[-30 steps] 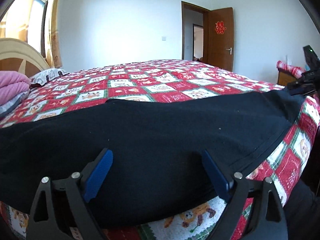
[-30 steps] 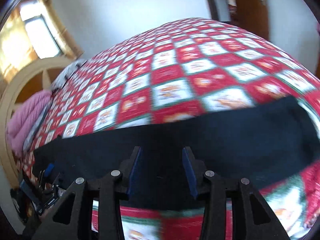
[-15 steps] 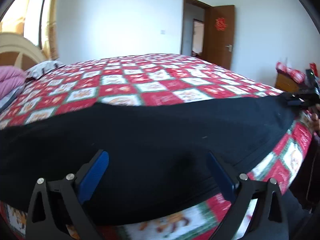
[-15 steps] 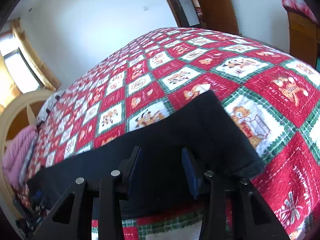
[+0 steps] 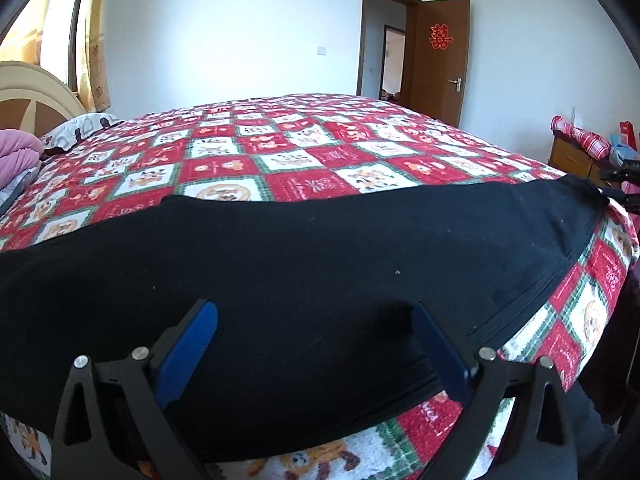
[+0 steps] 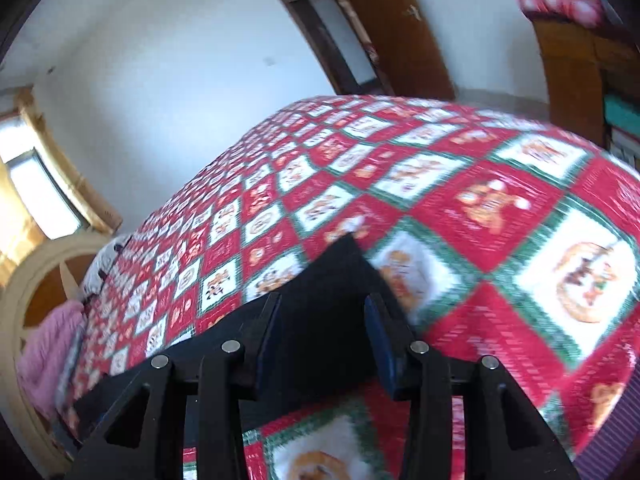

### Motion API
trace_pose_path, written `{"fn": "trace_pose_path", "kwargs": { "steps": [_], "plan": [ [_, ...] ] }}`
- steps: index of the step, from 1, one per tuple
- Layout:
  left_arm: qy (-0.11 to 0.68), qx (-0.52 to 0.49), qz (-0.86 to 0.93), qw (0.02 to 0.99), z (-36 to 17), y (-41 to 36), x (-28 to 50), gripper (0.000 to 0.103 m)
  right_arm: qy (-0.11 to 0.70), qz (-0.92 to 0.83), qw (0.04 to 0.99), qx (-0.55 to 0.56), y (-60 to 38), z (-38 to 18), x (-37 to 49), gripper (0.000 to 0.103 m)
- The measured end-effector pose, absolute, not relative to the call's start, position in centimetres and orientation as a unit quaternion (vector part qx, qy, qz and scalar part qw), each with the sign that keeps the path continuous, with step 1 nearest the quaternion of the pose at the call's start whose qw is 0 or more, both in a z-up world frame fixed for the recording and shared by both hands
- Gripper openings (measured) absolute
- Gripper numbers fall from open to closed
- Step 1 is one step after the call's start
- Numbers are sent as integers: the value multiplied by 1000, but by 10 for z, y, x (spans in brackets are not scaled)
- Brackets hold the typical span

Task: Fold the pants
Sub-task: 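Press the folded pants flat with the left tool while the right tool grasps the pants edge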

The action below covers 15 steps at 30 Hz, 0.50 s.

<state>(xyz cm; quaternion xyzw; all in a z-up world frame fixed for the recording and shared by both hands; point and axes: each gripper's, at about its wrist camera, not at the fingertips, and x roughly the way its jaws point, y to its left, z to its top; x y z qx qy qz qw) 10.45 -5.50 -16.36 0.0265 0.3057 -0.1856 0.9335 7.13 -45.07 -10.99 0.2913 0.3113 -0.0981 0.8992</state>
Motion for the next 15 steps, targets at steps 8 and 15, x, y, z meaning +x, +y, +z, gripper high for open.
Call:
{"fn": "trace_pose_path", "kwargs": {
  "steps": [8,15],
  "plan": [
    [305,57,-174,935,-165,-66,108,103,317,-112,878,340,-480,-114,57,43],
    [297,56,-181,936,-168,-66,109,103,380,-107,873,284,-459,-124,72,44]
  ]
}}
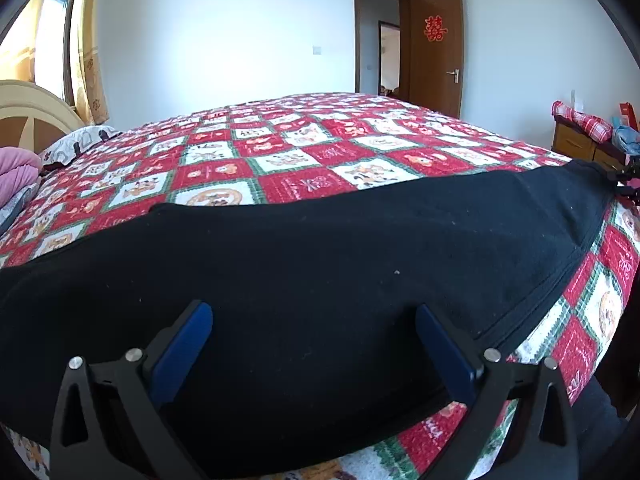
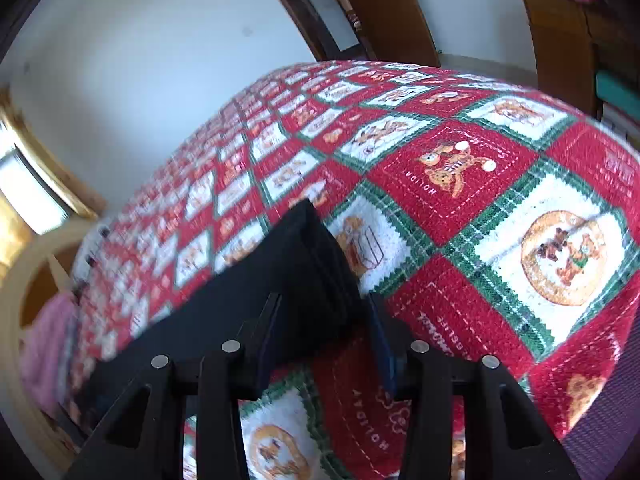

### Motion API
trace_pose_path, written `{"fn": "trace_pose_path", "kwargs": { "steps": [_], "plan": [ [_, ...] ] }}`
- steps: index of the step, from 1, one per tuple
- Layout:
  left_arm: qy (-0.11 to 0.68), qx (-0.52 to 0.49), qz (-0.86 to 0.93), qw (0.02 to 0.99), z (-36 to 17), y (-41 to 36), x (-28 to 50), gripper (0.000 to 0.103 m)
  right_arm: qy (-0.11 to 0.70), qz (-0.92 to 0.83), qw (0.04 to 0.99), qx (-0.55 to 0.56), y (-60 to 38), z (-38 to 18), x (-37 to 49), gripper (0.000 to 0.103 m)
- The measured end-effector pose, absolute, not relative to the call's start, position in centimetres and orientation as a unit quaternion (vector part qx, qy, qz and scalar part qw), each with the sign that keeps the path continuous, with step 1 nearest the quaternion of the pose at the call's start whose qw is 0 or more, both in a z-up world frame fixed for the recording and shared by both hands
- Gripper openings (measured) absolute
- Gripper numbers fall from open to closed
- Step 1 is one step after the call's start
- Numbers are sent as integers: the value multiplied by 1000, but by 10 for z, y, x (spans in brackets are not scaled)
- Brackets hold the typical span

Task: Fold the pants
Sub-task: 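Press the folded pants flat with the left tool while the right tool grasps the pants edge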

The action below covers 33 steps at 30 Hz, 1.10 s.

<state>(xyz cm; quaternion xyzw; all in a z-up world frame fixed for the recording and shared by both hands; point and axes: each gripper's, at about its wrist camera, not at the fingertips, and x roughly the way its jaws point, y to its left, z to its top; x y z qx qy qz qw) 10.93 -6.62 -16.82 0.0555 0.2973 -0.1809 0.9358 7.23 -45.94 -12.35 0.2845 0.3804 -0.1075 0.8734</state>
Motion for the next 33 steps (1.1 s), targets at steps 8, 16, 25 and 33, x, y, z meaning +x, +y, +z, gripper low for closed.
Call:
{"fn": "trace_pose_path", "kwargs": {
  "steps": [8,16,25,33],
  "plan": [
    [283,50,-183,940,-171,-66,107,103,321,-75,885,328,-467,-134,66,44],
    [280,44,-188,940,-171,-64,106,103,310,-59,899,303,-456,-125,66,17],
    [284,25,-168,944,-165,-57,104,103,298,-73,893,328,-461,-139,67,14],
    [294,15,-124,948,-167,-37,111,103,279,-67,891,352,-466,-144,64,13]
  ]
}}
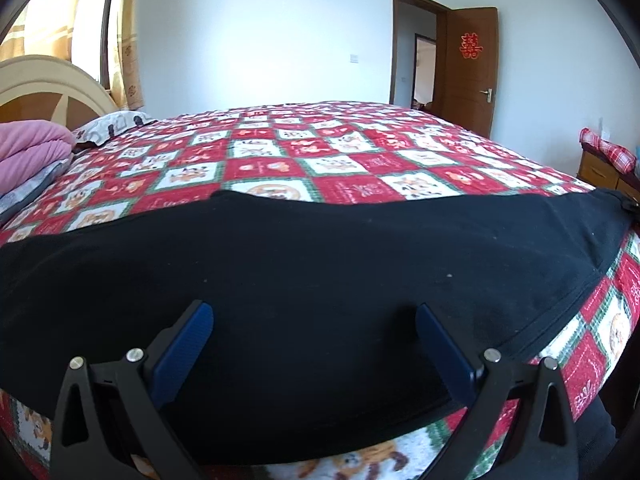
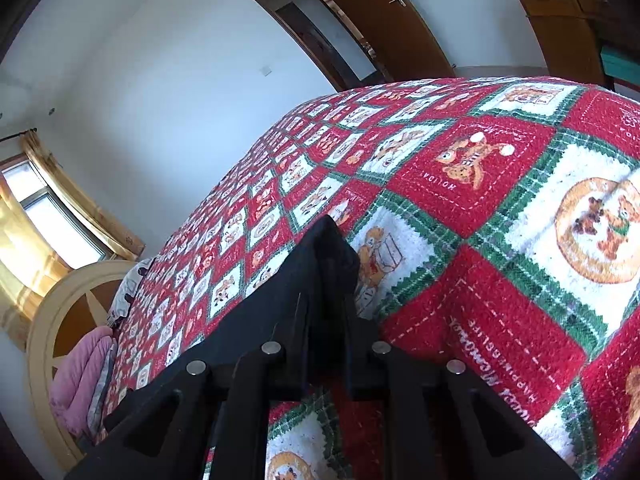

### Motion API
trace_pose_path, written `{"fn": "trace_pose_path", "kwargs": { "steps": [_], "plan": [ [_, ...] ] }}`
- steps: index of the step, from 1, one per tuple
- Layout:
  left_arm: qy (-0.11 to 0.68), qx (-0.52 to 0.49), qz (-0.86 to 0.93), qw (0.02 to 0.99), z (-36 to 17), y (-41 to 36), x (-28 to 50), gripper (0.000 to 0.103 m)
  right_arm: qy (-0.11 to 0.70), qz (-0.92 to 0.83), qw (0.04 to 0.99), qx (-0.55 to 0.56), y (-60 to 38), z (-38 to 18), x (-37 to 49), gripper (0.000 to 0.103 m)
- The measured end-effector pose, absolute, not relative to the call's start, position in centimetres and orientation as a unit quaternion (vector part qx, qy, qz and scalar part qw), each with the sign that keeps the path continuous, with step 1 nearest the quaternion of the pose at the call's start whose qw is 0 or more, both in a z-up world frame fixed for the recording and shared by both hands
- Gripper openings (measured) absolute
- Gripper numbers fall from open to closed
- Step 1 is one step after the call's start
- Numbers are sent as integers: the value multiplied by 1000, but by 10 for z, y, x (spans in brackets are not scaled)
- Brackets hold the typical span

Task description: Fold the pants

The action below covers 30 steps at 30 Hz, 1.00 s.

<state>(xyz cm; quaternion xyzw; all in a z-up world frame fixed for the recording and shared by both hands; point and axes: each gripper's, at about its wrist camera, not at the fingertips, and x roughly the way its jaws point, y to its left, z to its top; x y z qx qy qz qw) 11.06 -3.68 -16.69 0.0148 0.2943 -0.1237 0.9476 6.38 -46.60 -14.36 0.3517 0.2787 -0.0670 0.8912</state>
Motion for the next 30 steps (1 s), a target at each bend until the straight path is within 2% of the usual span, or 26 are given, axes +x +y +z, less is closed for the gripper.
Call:
{"fn": "trace_pose_path", "kwargs": {
  "steps": [18,30],
  "plan": [
    [295,22,-127,947,-171,-36,110,103,238,-54,936,255,-409,-113,66,11],
    [293,19,-130,947,-170,-35,107,103,250,5,945,209,-352,-107,81,11]
  ]
}}
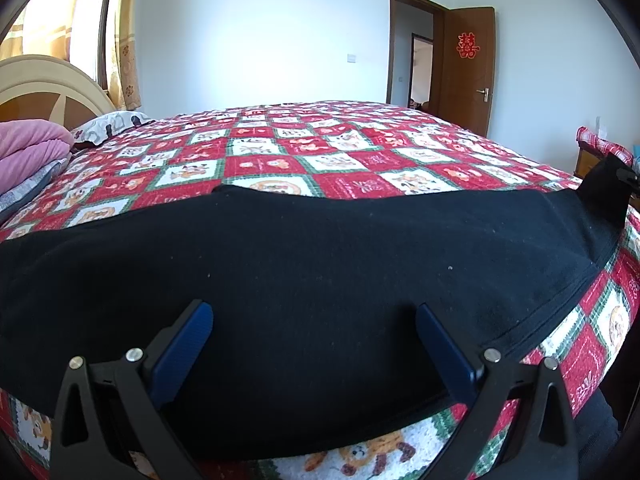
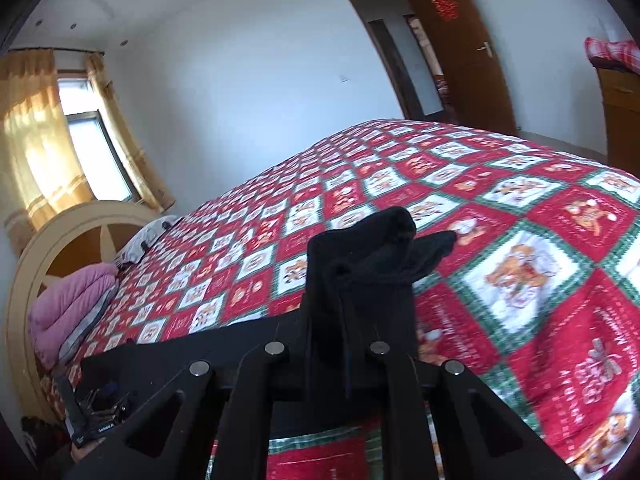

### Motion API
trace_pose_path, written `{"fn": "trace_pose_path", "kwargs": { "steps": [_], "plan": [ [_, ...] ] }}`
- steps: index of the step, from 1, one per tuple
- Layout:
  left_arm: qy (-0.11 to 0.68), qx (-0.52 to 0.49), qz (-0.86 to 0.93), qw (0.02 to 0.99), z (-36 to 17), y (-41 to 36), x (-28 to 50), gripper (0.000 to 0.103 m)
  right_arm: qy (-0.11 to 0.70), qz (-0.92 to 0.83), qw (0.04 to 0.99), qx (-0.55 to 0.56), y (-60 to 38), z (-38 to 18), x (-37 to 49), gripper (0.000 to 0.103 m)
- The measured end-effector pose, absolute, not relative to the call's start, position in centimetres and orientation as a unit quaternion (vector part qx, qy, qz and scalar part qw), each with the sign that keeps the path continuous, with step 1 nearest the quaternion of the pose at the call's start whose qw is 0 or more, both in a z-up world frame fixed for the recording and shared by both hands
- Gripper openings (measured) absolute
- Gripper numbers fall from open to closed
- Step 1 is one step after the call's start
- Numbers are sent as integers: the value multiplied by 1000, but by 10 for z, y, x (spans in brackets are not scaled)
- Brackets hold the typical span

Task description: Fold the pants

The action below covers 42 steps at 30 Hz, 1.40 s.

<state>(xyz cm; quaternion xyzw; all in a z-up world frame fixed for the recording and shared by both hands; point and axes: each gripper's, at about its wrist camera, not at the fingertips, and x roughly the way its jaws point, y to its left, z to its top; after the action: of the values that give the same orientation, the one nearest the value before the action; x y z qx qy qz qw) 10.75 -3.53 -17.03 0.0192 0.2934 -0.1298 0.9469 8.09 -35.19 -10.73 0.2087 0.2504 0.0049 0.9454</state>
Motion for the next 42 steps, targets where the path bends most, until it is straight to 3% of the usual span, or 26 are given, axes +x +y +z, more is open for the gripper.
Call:
{"fn": "trace_pose_path", "kwargs": {
  "steps": [42],
  "plan": [
    [281,16,-130,951,-173,-33,100,103,286,174,932,137,-172,-111,128,11]
  ]
}}
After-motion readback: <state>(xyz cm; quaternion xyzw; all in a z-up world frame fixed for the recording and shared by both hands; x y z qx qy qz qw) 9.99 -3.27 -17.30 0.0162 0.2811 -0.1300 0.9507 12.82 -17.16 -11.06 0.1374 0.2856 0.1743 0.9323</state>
